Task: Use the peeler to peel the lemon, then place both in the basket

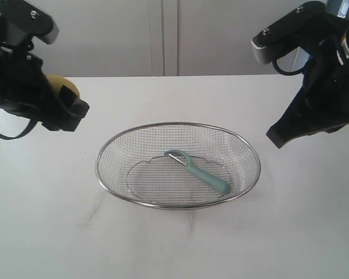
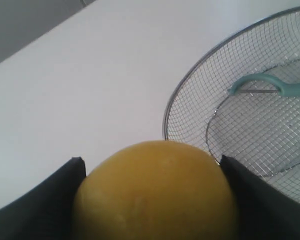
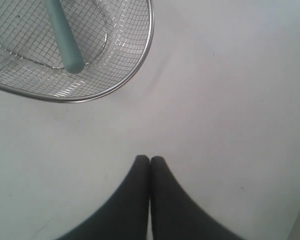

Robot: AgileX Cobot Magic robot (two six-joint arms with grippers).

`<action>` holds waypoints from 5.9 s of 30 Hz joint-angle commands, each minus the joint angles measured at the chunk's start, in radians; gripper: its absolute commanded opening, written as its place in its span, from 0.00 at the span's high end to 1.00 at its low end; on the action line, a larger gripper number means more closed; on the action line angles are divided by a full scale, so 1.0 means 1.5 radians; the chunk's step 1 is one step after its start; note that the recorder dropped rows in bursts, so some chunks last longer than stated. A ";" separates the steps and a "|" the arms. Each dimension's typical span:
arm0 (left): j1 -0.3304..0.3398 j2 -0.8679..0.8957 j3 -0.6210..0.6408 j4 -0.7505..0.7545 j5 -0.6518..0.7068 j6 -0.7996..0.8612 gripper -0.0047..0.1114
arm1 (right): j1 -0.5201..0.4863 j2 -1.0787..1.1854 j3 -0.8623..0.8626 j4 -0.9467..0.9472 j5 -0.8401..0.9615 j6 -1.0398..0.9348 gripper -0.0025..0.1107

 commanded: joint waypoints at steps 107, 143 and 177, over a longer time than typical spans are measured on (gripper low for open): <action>-0.124 0.343 -0.448 -0.043 0.367 0.046 0.44 | -0.003 -0.006 0.003 -0.001 -0.022 0.000 0.98; -0.124 -0.263 -0.063 0.039 0.433 -0.141 0.96 | -0.003 -0.006 0.003 0.004 -0.070 0.000 0.98; -0.124 -0.573 0.063 0.033 0.438 -0.180 0.96 | -0.003 -0.007 0.003 0.007 -0.074 0.000 0.98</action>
